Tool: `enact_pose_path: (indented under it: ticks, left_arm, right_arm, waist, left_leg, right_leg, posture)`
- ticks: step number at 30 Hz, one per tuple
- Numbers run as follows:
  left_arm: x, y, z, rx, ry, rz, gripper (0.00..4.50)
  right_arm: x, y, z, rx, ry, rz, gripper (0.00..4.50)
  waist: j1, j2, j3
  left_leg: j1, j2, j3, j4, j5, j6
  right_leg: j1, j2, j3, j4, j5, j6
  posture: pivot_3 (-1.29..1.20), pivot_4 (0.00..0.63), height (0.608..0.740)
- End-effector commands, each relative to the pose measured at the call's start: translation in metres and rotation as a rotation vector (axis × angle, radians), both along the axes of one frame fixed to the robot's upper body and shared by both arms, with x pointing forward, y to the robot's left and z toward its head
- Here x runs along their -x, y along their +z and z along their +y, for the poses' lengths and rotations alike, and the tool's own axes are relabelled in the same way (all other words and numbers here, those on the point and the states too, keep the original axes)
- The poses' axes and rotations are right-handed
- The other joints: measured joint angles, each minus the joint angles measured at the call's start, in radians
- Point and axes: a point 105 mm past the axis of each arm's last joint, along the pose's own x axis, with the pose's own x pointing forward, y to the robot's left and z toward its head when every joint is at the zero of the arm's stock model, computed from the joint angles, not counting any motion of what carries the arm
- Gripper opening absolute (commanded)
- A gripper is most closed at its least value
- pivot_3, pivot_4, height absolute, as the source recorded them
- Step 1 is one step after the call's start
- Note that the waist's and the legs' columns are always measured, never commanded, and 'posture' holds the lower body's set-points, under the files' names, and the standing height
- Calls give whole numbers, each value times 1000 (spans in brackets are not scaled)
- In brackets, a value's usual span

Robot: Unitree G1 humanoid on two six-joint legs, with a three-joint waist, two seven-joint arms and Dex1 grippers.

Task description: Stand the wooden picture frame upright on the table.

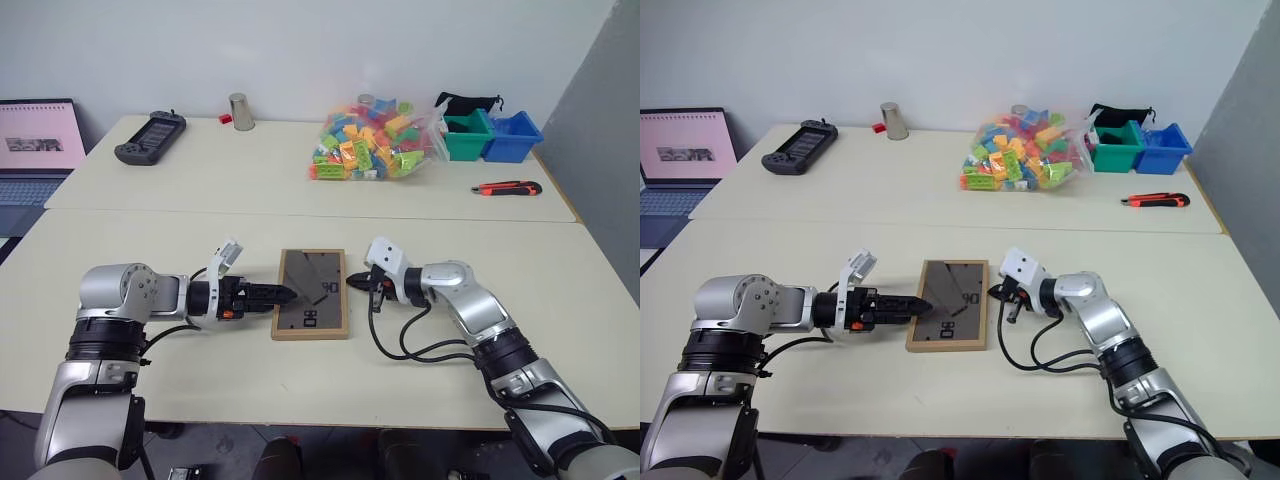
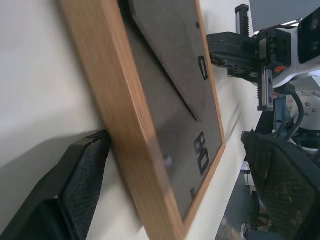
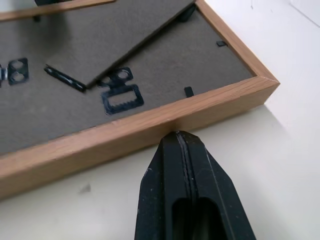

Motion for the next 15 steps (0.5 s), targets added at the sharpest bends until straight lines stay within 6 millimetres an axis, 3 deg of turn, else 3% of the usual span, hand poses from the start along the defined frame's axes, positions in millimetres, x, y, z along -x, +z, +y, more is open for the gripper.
enact_pose_path:
  ticks: [1,9,15]
  left_arm:
    - [0,-17,-6,-52,-21,8,4476]
    - [-1,-6,-15,-8,-56,-59,4476]
    - [-2,14,-17,46,-81,-146,4476]
  right_arm:
    - [1,14,13,-20,42,-49,0]
    - [7,10,21,-35,53,-30,0]
    - [2,7,11,-30,16,-23,0]
  waist:
    - [3,0,0]
    - [6,0,0]
    - [6,0,0]
  left_leg:
    - [0,0,0,0,0,0]
    - [0,-1,0,0,0,0]
    - [0,-1,0,0,0,0]
  right_leg:
    - [0,0,0,0,0,0]
    - [0,0,0,0,0,0]
    - [0,0,0,0,0,0]
  posture:
    - [0,150,740]
    - [0,150,740]
    - [0,150,740]
